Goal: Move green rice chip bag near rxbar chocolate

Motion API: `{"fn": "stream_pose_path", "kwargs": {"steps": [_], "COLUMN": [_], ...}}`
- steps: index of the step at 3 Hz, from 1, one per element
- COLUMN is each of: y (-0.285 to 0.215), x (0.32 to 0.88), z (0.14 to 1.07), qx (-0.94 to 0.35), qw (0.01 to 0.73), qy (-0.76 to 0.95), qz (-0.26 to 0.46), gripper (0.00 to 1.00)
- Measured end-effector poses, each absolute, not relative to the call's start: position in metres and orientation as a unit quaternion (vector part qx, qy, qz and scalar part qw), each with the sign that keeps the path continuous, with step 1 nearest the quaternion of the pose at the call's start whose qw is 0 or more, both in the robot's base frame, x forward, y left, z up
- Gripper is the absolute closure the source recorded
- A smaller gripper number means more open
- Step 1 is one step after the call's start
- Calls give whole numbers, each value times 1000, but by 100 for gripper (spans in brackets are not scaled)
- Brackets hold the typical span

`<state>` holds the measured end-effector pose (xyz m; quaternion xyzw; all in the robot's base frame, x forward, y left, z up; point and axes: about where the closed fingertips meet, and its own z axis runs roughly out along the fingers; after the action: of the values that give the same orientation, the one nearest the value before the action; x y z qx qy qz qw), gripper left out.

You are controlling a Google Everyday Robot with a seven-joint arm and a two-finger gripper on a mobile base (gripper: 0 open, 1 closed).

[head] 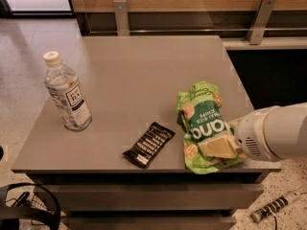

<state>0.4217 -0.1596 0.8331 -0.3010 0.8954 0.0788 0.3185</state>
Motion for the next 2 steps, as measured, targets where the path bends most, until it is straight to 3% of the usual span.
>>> {"fn": "stream_pose_path", "kwargs": {"steps": [1, 2], "y": [-159, -159], "x": [422, 422], "z": [833, 834], "qx": [-301, -302], "qw": [318, 318], "qy": [895, 895], "qz": [79, 80], "gripper": [67, 44]}}
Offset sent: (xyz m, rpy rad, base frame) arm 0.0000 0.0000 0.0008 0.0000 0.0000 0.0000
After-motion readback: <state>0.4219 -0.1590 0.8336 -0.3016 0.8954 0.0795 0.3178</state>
